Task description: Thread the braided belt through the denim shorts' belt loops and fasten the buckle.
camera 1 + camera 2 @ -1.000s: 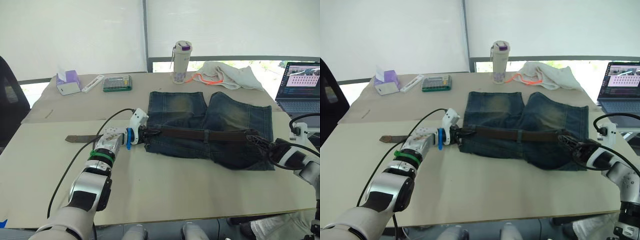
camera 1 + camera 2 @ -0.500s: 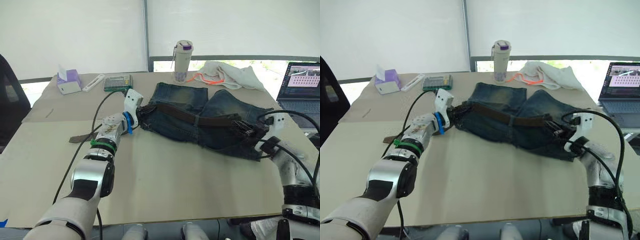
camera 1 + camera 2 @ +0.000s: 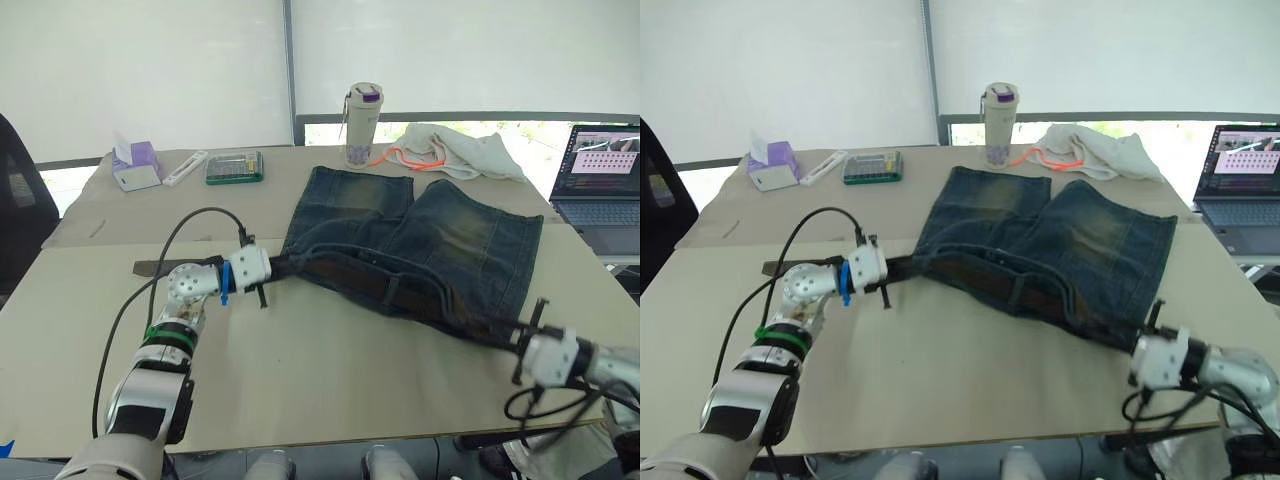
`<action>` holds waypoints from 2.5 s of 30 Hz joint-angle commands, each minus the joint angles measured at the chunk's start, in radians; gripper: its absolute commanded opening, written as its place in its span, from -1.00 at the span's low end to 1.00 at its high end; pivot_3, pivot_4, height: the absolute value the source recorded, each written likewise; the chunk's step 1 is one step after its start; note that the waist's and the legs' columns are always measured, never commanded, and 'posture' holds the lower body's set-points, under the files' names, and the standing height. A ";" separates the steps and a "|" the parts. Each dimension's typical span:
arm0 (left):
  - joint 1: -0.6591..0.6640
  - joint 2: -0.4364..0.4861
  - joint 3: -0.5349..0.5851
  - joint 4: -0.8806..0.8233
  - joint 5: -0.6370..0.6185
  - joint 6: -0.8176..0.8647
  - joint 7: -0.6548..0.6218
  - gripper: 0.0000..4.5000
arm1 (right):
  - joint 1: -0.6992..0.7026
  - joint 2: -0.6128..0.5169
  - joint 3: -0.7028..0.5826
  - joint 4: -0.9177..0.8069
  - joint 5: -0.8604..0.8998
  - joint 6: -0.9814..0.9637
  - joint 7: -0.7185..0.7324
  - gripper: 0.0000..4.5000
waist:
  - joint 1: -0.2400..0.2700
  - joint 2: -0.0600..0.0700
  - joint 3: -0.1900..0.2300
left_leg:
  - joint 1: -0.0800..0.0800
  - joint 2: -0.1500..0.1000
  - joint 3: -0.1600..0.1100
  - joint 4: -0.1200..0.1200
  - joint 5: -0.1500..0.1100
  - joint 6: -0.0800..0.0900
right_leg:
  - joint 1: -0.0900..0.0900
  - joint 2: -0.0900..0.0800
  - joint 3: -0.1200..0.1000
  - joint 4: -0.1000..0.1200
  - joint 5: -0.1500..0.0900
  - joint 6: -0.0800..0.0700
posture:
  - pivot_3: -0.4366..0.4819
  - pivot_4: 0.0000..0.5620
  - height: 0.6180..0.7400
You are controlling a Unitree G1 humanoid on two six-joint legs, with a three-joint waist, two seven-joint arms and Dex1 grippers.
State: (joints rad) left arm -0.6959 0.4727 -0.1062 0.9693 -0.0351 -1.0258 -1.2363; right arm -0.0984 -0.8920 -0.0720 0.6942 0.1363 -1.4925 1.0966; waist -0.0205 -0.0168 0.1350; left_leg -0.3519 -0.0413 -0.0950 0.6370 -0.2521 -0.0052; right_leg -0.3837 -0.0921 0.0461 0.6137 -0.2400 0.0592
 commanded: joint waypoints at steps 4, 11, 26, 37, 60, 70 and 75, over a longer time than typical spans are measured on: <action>0.035 0.113 -0.062 0.059 -0.030 -0.087 -0.170 -0.26 | 0.053 -0.096 0.022 0.089 -0.127 -0.122 -0.059 -0.42 | -0.001 0.000 0.000 | 0.000 0.000 0.000 0.000 -0.001 0.001 | 0.000 0.001 0.000 0.001 0.000 0.000 | -0.05 -0.47 1.00; 0.038 0.136 -0.067 0.038 -0.148 0.216 -0.373 0.75 | 0.105 -0.229 0.309 0.085 0.245 0.114 0.028 0.62 | 0.001 -0.001 0.001 | 0.009 0.001 -0.001 0.002 -0.005 0.009 | 0.014 0.001 -0.002 -0.003 -0.002 -0.002 | -0.05 -0.47 1.00; 0.120 0.311 0.007 -0.700 -0.587 1.248 -0.293 1.00 | 0.135 -0.387 0.042 -0.435 0.712 1.591 -0.049 0.99 | -0.005 0.005 0.002 | 0.013 0.004 -0.010 0.003 -0.009 0.015 | 0.014 0.002 -0.002 0.002 -0.006 -0.002 | -0.05 -0.47 1.00; 0.200 0.260 0.013 -1.014 -0.495 1.377 -0.064 1.00 | -0.139 -0.212 -0.026 -0.523 0.610 2.265 -0.545 0.99 | 0.013 0.005 0.002 | -0.003 0.002 -0.006 0.006 -0.008 0.012 | -0.002 0.000 -0.002 0.004 -0.005 -0.002 | -0.05 -0.47 1.00; 0.227 0.191 0.010 -1.124 -0.457 1.370 0.015 1.00 | -0.096 0.005 -0.112 -0.522 0.380 2.368 -0.605 0.53 | 0.009 0.002 0.000 | -0.002 0.002 -0.003 0.006 -0.007 0.011 | 0.000 0.002 -0.003 0.004 -0.004 -0.002 | -0.05 -0.47 1.00; 0.223 0.163 0.006 -1.102 -0.428 1.347 0.019 1.00 | -0.275 0.046 0.077 -0.354 0.133 2.124 -0.523 -0.99 | -0.002 -0.005 -0.004 | -0.001 0.002 -0.002 0.006 -0.007 0.011 | 0.002 0.002 -0.003 0.003 -0.004 -0.003 | -0.05 -0.47 1.00; 0.216 0.151 -0.001 -1.069 -0.394 1.317 0.028 1.00 | -0.494 0.159 0.150 -0.078 0.008 1.978 -0.523 -0.99 | -0.027 -0.008 -0.005 | 0.001 0.004 -0.002 0.006 -0.007 0.011 | 0.002 0.004 -0.003 0.002 -0.003 -0.004 | -0.05 -0.47 1.00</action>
State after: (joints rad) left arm -0.4635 0.6238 -0.1130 -0.0997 -0.4414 0.3228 -1.2147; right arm -0.5450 -0.7782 0.0333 0.4984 0.1983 0.5406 0.5853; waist -0.0479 -0.0247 0.1303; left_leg -0.3515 -0.0367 -0.0965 0.6424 -0.2592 0.0059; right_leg -0.3821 -0.0883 0.0436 0.6154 -0.2422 0.0540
